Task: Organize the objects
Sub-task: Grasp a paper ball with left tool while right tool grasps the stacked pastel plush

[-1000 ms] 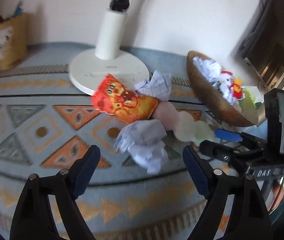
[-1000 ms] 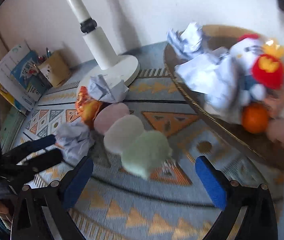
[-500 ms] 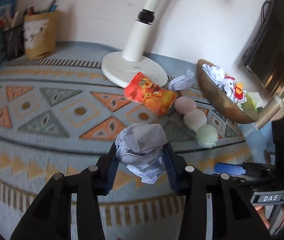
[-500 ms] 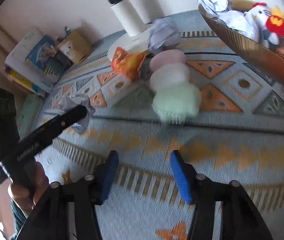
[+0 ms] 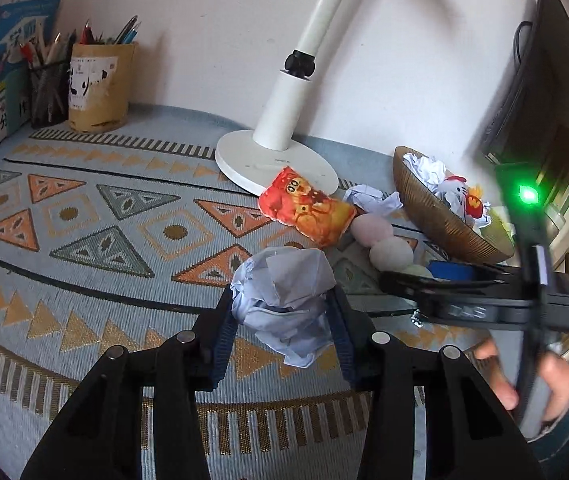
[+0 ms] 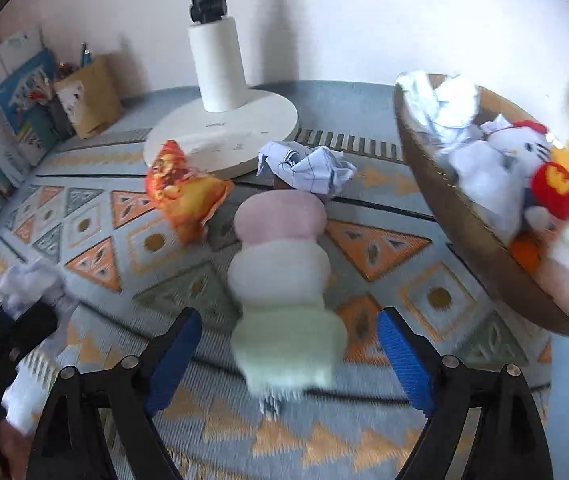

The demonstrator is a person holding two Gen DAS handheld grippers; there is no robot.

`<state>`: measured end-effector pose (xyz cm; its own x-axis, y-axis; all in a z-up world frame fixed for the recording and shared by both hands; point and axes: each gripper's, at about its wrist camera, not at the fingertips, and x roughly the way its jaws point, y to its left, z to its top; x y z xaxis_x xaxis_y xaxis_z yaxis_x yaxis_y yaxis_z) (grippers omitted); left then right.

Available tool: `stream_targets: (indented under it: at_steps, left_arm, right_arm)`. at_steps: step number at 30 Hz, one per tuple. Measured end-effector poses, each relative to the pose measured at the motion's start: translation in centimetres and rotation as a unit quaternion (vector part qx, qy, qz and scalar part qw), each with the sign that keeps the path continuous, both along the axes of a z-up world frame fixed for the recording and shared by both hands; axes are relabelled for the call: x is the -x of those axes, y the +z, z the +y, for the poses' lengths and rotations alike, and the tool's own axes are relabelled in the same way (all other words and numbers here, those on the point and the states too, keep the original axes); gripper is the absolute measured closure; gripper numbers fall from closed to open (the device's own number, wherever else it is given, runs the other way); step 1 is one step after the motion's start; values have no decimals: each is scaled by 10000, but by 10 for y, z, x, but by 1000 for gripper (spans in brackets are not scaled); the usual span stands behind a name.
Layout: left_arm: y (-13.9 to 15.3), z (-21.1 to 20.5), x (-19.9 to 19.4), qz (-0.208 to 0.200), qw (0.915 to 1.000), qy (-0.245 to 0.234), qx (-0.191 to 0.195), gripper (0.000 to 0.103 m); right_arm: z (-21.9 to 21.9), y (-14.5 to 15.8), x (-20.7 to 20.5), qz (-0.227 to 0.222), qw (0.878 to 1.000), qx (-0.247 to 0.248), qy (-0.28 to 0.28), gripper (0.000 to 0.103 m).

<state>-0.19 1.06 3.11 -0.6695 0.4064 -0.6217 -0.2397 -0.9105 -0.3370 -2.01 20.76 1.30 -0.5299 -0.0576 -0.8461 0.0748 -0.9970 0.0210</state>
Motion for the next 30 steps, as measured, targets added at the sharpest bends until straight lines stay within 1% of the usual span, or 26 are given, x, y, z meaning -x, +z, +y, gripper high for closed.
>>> stream_targets:
  at_steps: [1, 2, 3, 5, 7, 10, 12, 15, 17, 18, 19, 20, 21, 23, 24, 25, 26, 28, 29, 30]
  left_arm:
    - [-1, -2, 1, -24, 10000, -4, -54, 62]
    - [-1, -4, 2, -39, 9999, 1, -103, 62]
    - [-2, -6, 2, -46, 9999, 6, -144, 62]
    - [-2, -9, 3, -66, 9997, 11, -238, 62]
    - [-3, -10, 3, -78, 9996, -1, -268, 62]
    - [-2, -7, 2, -57, 9998, -21, -173, 62]
    - [-1, -4, 1, -45, 9999, -42, -83, 62]
    - [-2, -3, 0, -31, 10000, -48, -56, 62]
    - [-3, -4, 1, -60, 9999, -51, -75, 62]
    - [-3, -4, 1, -64, 9999, -51, -84, 62]
    - [-3, -5, 1, -60, 9999, -38, -86, 62]
    - [-3, -5, 1, -61, 9999, -30, -90, 62]
    - [-3, -6, 2, -71, 9999, -32, -103, 62]
    - [-4, -6, 3, -113, 9999, -42, -113, 62]
    - [-4, -6, 3, -116, 9999, -47, -109, 62]
    - [-4, -6, 3, -111, 9999, -46, -94, 62]
    - [-4, -5, 2, -107, 9999, -47, -76, 62]
    - [-4, -2, 2, -113, 9999, -88, -5, 62]
    - [-4, 0, 2, -112, 9998, -128, 56, 62]
    - [-4, 3, 1, -91, 9998, -156, 124, 62]
  right_arm:
    - [-1, -2, 2, 32, 9999, 100, 18, 29]
    - [-2, -3, 3, 48, 9999, 153, 25, 44]
    - [-3, -5, 3, 110, 9999, 24, -68, 53]
    - [-7, -3, -1, 193, 9998, -89, -34, 53]
    - [-4, 3, -11, 166, 9998, 6, -81, 53]
    - [4, 20, -41, 246, 9987, 447, -94, 53]
    - [13, 26, -66, 226, 9983, 499, -175, 53]
    - [25, 19, -80, 51, 9975, 618, -349, 53]
    - [27, 9, -82, -105, 9971, 682, -326, 53]
    - [29, 3, -82, -238, 9964, 744, -325, 52]
    - [29, -1, -81, -292, 9959, 798, -319, 49]
    - [29, 1, -83, -191, 9962, 806, -281, 43]
    - [30, 2, -86, -172, 9958, 862, -271, 27]
    - [32, 1, -89, -153, 9949, 906, -427, 12]
    - [33, -3, -88, -204, 9948, 839, -535, 12]
    - [32, -5, -88, -224, 9952, 793, -531, 11]
    - [28, -4, -91, -140, 9966, 667, -471, 12]
    - [22, -5, -93, -121, 9977, 551, -381, 17]
    - [16, -6, -96, -52, 9986, 337, -395, 25]
    - [4, -8, -98, -49, 9988, -208, -451, 32]
